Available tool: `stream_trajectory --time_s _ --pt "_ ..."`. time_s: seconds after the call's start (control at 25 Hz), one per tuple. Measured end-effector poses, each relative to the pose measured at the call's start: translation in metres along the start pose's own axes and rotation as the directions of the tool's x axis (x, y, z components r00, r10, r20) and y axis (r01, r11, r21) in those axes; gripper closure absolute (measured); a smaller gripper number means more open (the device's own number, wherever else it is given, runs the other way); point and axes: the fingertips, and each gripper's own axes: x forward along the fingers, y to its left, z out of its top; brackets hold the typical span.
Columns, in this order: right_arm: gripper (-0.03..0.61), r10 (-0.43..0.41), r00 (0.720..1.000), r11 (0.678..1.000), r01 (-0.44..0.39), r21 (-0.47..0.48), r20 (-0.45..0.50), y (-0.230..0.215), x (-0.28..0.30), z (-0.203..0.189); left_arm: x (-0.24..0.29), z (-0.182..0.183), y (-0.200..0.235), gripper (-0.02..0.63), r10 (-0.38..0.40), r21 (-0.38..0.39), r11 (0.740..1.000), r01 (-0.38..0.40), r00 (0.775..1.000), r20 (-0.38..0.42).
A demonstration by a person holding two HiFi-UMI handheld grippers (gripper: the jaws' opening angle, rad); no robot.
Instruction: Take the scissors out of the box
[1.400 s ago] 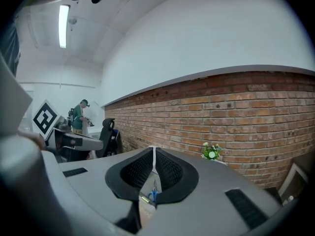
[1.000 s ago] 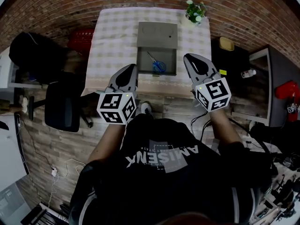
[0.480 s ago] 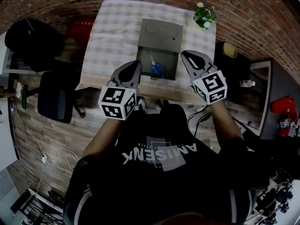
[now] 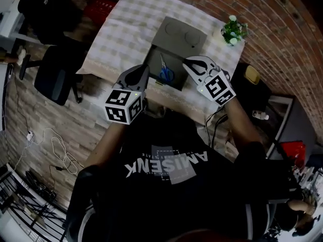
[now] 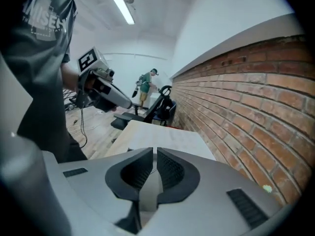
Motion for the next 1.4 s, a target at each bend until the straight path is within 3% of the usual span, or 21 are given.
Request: stream_trajectory --time_s 0.12,0.28,0.4,0.56,0.72,0.88,0.96,1.12,1.4 --pt "0.534 0.109 0.992 0.985 -0.115 -0.125 -0.056 0.011 0.018 -0.013 -0.005 -0.009 0.005 0.6 0.054 -0.026 0.998 -0.053 0.999 0.006" --pt "0.534 0.232 0.967 0.94 -0.252 -0.231 -0.109 0.029 0.043 -0.024 -0.02 -0.02 0.013 0.6 0.132 -0.057 0.99 -0.131 0.991 0.013" --pt "0.534 0.281 0.95 0.918 -0.308 -0.25 -0.139 0.039 0.056 -0.033 -0.029 -0.026 0.016 0.6 0.172 -0.072 0.983 -0.17 0.985 0.018" --pt "0.534 0.283 0.938 0.919 -0.325 -0.223 -0.201 0.046 0.072 -0.057 -0.037 -0.032 0.017 0.6 0.198 -0.081 0.977 -0.196 0.98 0.024" --pt "0.534 0.254 0.93 0.953 -0.288 -0.094 -0.265 0.049 0.089 -0.087 -0.04 -0.045 0.017 0.6 0.208 -0.093 0.974 -0.206 0.978 0.008" --pt "0.515 0.23 0.921 0.973 -0.211 0.093 -0.314 0.055 0.106 -0.116 -0.044 -0.052 0.017 0.6 0.211 -0.11 0.972 -0.209 0.977 0.005" --pt "0.416 0.211 0.915 0.974 -0.165 0.157 -0.344 0.055 0.114 -0.13 -0.045 -0.055 0.017 0.6 0.207 -0.113 0.972 -0.205 0.978 0.004" --pt "0.429 0.168 0.907 0.969 -0.081 0.232 -0.386 0.054 0.124 -0.146 -0.046 -0.059 0.017 0.6 0.192 -0.115 0.975 -0.19 0.981 0.004" --pt "0.439 0.155 0.873 0.95 -0.003 0.313 -0.462 0.06 0.134 -0.165 -0.049 -0.064 0.022 0.6 0.175 -0.127 0.977 -0.174 0.985 -0.001"
